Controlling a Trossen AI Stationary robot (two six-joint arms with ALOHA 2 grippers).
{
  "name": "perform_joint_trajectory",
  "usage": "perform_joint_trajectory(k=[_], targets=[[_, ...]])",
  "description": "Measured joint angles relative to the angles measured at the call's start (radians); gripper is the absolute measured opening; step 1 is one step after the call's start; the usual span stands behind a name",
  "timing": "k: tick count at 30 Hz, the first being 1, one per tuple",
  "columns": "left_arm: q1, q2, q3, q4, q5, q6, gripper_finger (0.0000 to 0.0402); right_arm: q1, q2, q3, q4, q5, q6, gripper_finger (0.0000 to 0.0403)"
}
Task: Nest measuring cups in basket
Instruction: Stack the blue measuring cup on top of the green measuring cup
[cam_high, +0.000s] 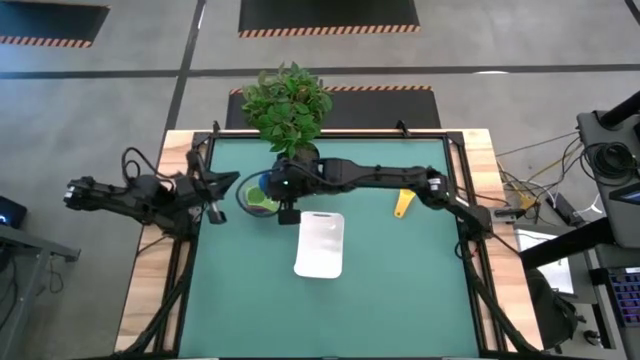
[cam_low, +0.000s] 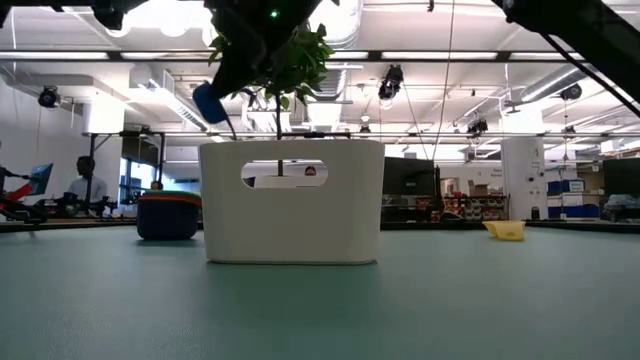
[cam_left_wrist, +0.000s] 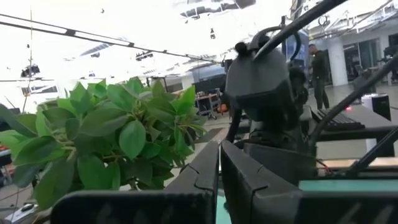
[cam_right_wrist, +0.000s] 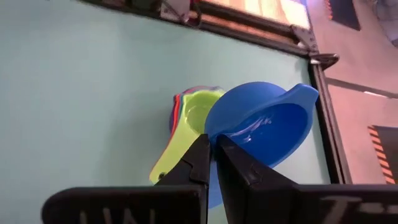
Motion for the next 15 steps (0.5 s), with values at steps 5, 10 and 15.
perform_joint_trajectory(k=[5, 10, 15], targets=[[0.000, -0.022, -0.004, -0.008, 0.001, 0.000, 0.0000, -0.020, 0.019, 0.002, 0.049, -0.032, 0.015, 0.0009], [0.000, -0.038, -0.006, -0.023, 0.002, 0.001, 0.0000, -0.025, 0.041, 0.002, 0.086, -0.044, 0.002, 0.0009], [0.000, -0.043, -0.006, -0.026, 0.002, 0.001, 0.0000, -0.025, 0.065, 0.002, 0.114, -0.045, -0.007, 0.0009]])
